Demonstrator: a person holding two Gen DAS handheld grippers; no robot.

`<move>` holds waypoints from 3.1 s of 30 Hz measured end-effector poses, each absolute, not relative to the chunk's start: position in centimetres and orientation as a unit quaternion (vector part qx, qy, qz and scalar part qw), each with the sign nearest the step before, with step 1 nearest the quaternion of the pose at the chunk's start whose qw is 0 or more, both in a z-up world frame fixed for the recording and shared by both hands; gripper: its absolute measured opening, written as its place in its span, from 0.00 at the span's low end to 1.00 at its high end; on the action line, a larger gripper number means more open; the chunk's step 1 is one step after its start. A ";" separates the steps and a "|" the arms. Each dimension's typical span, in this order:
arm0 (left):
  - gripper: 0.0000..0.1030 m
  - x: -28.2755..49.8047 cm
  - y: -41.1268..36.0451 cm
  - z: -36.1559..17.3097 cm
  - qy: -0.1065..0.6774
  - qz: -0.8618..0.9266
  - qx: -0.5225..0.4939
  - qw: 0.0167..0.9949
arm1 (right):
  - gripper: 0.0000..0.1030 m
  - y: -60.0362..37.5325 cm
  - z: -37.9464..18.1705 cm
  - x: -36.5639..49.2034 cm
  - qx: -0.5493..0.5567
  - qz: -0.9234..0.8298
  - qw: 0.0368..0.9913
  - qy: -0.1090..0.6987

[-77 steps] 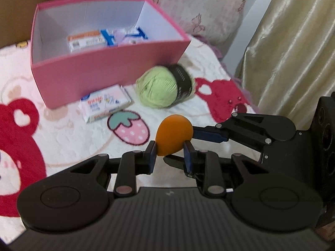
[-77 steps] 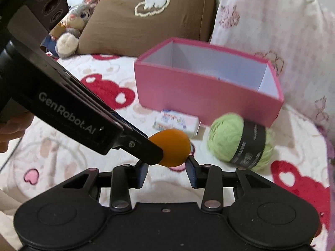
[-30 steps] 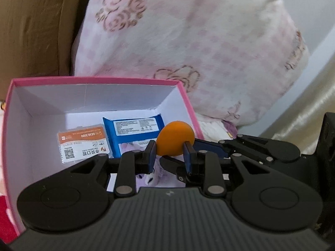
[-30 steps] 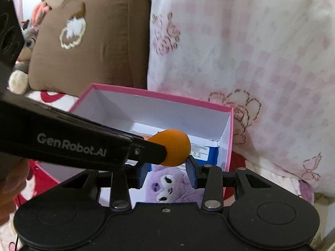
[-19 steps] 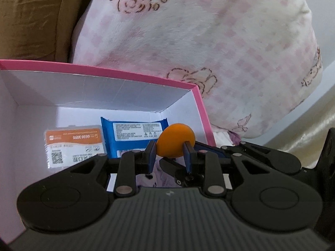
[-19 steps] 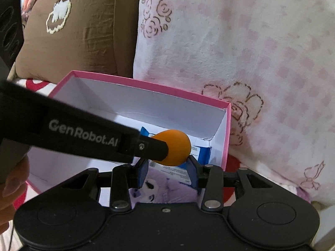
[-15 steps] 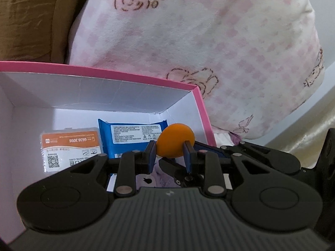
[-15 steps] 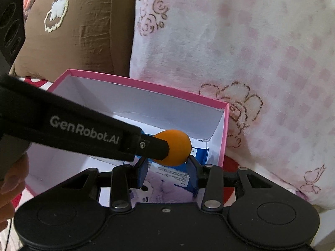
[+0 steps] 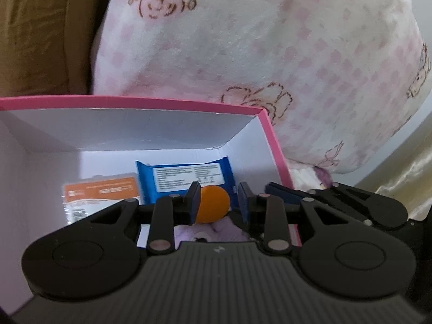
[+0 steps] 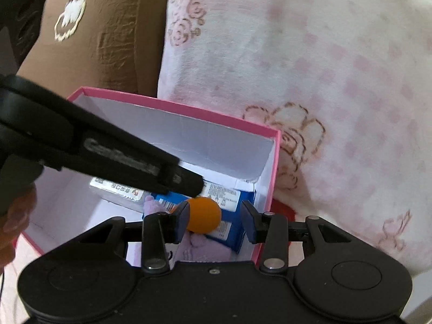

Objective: Organize objects
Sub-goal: 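Open the left gripper and withdraw it from the pink box, then move the left gripper to the white wet-wipe pack and grasp it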

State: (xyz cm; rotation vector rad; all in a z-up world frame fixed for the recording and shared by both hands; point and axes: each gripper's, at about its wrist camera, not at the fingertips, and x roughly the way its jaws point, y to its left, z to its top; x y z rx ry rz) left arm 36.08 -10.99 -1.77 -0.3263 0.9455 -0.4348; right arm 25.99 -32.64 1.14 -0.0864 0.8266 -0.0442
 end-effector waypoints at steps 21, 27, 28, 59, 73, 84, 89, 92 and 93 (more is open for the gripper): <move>0.42 23.0 -3.8 6.0 0.465 -0.172 -0.024 0.868 | 0.52 -27.5 8.4 11.6 0.043 0.033 0.943 0.327; 0.51 19.1 -1.7 8.4 0.463 -0.177 -0.018 0.868 | 0.62 -24.6 10.8 8.9 0.029 0.050 0.947 0.317; 0.53 18.6 -1.3 8.6 0.466 -0.183 -0.025 0.865 | 0.65 -24.2 10.9 8.6 0.028 0.053 0.947 0.317; 0.79 13.0 2.6 3.6 0.473 -0.169 -0.025 0.864 | 0.89 -16.1 6.1 5.3 -0.028 0.069 0.930 0.361; 0.86 15.2 3.4 -2.2 0.448 -0.168 -0.057 0.876 | 0.89 -16.6 0.2 8.3 0.029 0.045 0.940 0.338; 0.86 16.8 3.2 -6.7 0.423 -0.181 -0.117 0.880 | 0.89 -18.4 -5.0 10.8 0.062 0.015 0.939 0.338; 0.85 17.4 2.3 -8.6 0.417 -0.181 -0.116 0.883 | 0.89 -18.2 -6.8 11.9 0.054 0.020 0.935 0.351; 0.83 18.0 1.8 -10.1 0.428 -0.174 -0.102 0.881 | 0.89 -18.3 -7.9 12.7 0.050 0.017 0.933 0.357; 0.82 18.1 1.8 -10.5 0.429 -0.174 -0.101 0.881 | 0.89 -18.3 -8.3 12.9 0.047 0.016 0.932 0.358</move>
